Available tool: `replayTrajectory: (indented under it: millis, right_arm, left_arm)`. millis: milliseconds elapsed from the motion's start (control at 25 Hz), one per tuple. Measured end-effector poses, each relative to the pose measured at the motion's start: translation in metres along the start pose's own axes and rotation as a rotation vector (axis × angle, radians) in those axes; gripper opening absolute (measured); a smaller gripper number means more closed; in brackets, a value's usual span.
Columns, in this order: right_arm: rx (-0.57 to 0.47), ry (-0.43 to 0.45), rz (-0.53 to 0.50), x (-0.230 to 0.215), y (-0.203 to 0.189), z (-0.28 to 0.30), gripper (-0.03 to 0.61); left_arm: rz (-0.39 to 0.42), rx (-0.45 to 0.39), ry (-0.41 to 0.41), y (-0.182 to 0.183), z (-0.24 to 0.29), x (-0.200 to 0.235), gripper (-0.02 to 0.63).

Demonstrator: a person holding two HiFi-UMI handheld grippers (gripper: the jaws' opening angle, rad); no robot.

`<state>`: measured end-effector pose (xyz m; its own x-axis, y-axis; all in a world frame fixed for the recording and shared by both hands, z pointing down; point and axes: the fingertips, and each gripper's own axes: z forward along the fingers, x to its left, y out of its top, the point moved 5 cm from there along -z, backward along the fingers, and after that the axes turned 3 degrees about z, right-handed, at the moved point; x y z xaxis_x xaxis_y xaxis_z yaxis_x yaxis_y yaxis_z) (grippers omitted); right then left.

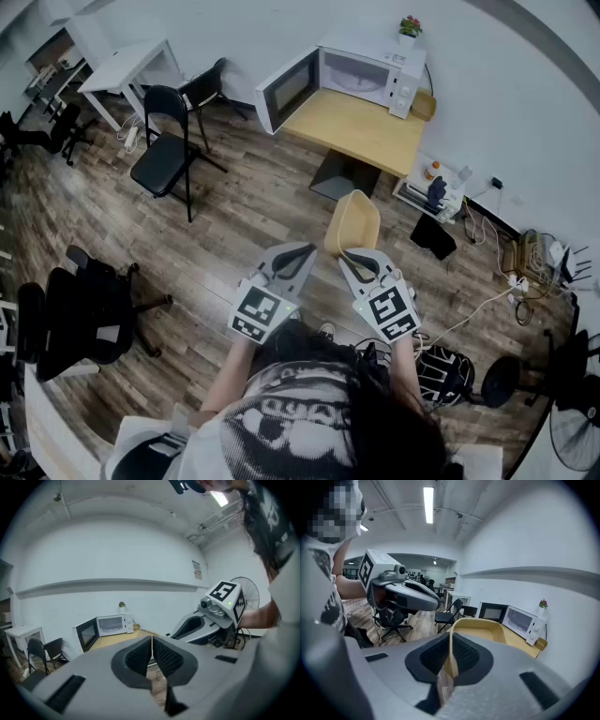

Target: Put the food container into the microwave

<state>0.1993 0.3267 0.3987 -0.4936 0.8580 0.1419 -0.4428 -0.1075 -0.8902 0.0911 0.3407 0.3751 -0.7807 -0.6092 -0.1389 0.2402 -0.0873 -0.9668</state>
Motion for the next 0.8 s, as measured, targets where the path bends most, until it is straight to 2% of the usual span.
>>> replayTrajectory:
  millis: [560, 800]
  right_arm:
    - [-0.029, 0.008, 0.066, -0.012, -0.032, -0.032, 0.026]
    - [-0.026, 0.022, 0.092, -0.022, -0.040, -0.021, 0.026]
  left_arm:
    - [0.011, 0.029, 0.010, 0.001, 0.019, -0.039, 0.008]
    - [0.015, 0.053, 0.017, -0.004, 0.028, -0.029, 0.008]
